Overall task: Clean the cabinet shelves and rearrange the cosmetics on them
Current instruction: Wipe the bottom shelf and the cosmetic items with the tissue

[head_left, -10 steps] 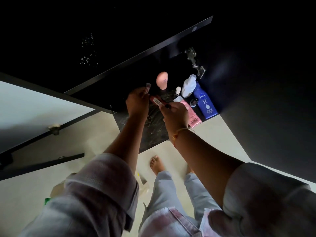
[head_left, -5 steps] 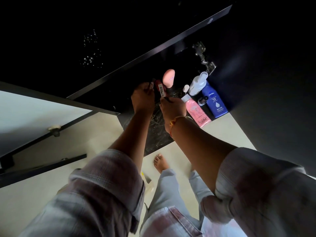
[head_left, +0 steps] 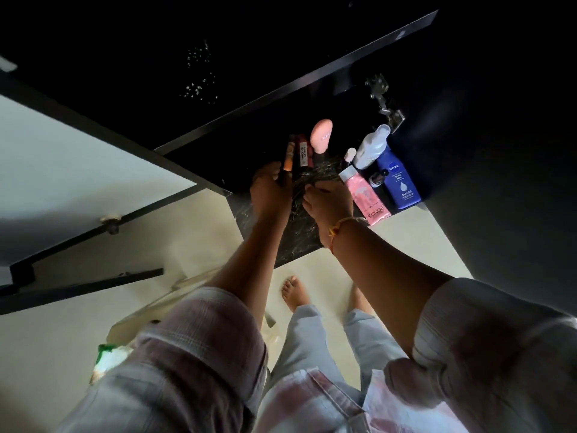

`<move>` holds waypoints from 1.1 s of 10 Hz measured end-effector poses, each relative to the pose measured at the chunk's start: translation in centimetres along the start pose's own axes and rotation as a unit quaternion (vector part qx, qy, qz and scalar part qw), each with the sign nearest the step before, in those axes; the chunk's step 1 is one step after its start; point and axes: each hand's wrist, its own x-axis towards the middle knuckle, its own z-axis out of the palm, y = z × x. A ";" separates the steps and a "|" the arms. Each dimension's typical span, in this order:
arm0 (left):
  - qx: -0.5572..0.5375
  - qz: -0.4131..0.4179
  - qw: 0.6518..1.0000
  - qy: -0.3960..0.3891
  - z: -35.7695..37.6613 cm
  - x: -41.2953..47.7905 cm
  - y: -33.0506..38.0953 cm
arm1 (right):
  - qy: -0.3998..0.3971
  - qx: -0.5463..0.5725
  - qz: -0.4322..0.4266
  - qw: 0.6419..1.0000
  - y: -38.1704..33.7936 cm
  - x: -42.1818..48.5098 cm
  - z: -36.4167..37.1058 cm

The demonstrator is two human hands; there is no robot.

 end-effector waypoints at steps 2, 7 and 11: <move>0.004 -0.020 0.999 0.025 -3.1 -8.8 -2.7 | -0.077 -0.148 -0.048 0.985 2.2 -5.1 -0.7; 0.014 -0.334 0.908 0.251 -16.9 -28.8 -22.1 | -0.416 -0.529 -0.242 0.699 11.9 -21.9 10.0; -0.029 -0.422 0.876 0.231 -23.2 -27.7 -36.3 | -0.433 -0.614 -0.269 0.603 18.1 -27.0 20.4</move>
